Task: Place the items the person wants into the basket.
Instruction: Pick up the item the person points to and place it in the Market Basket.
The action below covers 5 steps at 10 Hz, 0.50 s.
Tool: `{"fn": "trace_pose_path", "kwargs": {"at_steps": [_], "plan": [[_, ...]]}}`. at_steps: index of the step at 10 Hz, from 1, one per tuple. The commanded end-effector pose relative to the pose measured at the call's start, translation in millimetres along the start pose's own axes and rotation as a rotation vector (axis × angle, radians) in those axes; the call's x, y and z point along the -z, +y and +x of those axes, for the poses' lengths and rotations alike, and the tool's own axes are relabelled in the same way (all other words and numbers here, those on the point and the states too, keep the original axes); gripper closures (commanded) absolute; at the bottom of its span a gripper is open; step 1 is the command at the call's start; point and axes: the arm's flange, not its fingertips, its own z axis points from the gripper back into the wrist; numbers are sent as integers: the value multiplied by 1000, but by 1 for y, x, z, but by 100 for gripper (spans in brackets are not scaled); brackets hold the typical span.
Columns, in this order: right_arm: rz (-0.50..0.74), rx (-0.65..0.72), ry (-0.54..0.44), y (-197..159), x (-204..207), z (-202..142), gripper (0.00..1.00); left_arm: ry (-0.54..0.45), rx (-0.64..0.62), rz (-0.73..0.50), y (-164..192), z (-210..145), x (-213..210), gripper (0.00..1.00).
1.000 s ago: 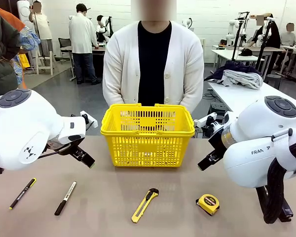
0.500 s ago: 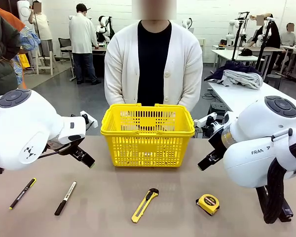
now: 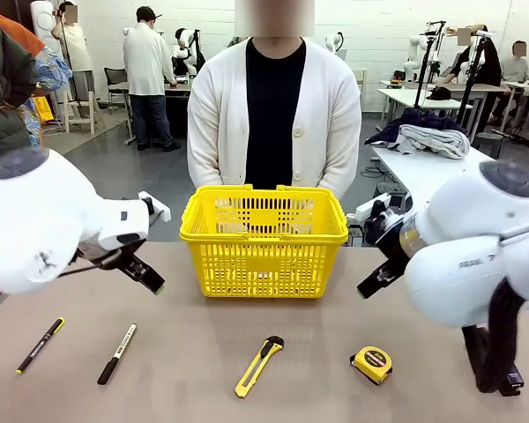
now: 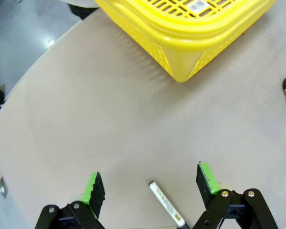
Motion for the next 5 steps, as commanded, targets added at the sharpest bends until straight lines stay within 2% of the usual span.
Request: {"fn": "trace_pose_path", "kwargs": {"at_steps": [1,3,5], "plan": [[-54,-6,55,-1,-93,22,0,29,43,19,5,12,-95,0],[-121,-10,57,0,-169,46,0,1,65,23,8,29,-158,0],[-153,-14,52,8,-212,57,0,-42,64,40,14,37,-196,0]]}}
